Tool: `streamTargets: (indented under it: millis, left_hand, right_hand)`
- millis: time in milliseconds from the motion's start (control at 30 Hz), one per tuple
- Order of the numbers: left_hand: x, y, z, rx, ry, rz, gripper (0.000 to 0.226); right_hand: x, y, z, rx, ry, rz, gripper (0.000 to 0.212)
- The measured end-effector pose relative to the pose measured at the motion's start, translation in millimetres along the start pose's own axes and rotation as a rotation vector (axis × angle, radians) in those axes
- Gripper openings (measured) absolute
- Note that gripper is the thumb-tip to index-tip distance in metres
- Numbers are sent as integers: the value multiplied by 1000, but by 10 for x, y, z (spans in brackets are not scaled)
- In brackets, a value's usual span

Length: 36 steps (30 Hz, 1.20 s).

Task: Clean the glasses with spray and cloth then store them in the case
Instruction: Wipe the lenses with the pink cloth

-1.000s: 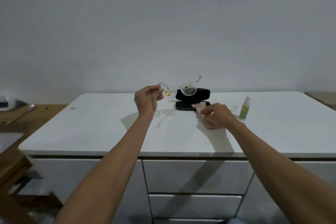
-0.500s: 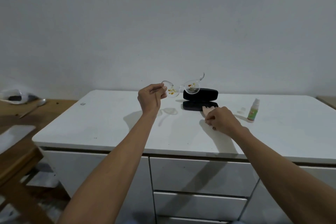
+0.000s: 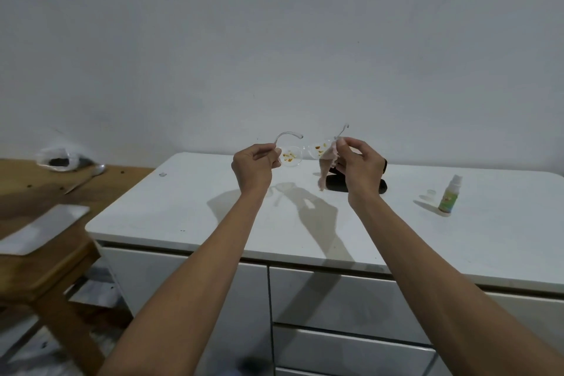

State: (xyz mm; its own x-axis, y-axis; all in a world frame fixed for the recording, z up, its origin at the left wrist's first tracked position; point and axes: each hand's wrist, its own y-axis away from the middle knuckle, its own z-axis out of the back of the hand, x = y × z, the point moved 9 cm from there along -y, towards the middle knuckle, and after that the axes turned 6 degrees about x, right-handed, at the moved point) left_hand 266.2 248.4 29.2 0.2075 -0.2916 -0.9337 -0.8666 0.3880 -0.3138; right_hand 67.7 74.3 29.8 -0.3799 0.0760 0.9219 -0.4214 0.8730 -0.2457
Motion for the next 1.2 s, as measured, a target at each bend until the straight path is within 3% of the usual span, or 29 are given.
streamTargets:
  millis: [133,300,767,900,1100,1200]
  left_hand:
    - [-67,16,8,23,15,4,11]
    - [-190,32,23,20,64,-6,11]
    - [-321,132,-98,56,41,-69,11]
    - [-339,143,-89,46,26,-83,11]
    - [-327,15,-3,125,-4,-58,10]
    - [-363,-10,-29,189,-23,-67,8]
  right_hand:
    - [43,72,-197,-11,6,82,4]
    - [35,153,-212,-160,52,152,4]
    - [-95,50,-182,-317,-119,16,12]
    - [-76,-6,-188,-230,-22,19,9]
    - [33,-83,-166,71,124,5,11]
    - [57,-91,-136,96,117,-10,10]
